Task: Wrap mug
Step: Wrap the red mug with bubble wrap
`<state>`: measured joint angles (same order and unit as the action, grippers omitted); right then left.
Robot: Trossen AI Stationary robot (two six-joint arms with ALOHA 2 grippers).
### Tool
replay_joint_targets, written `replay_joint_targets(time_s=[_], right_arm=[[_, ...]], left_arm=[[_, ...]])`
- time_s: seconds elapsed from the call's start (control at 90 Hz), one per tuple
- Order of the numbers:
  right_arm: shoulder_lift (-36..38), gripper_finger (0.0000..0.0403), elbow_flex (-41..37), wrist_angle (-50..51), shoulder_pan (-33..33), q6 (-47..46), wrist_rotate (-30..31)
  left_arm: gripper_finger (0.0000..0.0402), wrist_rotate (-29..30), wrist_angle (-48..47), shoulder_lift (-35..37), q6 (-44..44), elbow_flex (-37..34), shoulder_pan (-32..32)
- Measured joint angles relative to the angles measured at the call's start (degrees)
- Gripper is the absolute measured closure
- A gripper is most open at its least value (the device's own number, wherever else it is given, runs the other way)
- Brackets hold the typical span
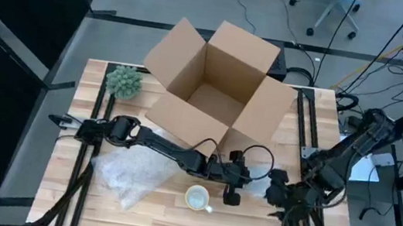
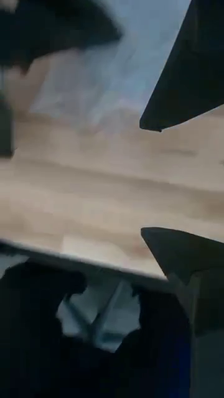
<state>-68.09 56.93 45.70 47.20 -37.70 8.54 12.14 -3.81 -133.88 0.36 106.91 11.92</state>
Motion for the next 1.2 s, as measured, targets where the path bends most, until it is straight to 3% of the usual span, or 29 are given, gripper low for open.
replay_joint_targets(time_s=[0.3,0.511,0.833,1.2], right_arm=[[-2.1,0.0147,-3.8,0.0,-2.6,6.8,11.2],[-2.6,0.0147,-6.8,-1.3,-5.6,9.5,10.8],[-2.7,0.0147,-15.4,-8.3,-6.0,6.2,11.9],[-2.8,0.0147,-17.4,-13.2,-6.0,7.4,12.9]], left_arm=[[0.0402,0.0,0.3,0.0,0.0,-0.1,0.0],[0.0402,0.1,0.3,0.0,0.3,-0.1,0.0],[0.0402,0.1,0.5,-0.1,0.4,-0.1,0.0],[0.0402,0.1,0.0,0.4,0.1,-0.1,0.1]])
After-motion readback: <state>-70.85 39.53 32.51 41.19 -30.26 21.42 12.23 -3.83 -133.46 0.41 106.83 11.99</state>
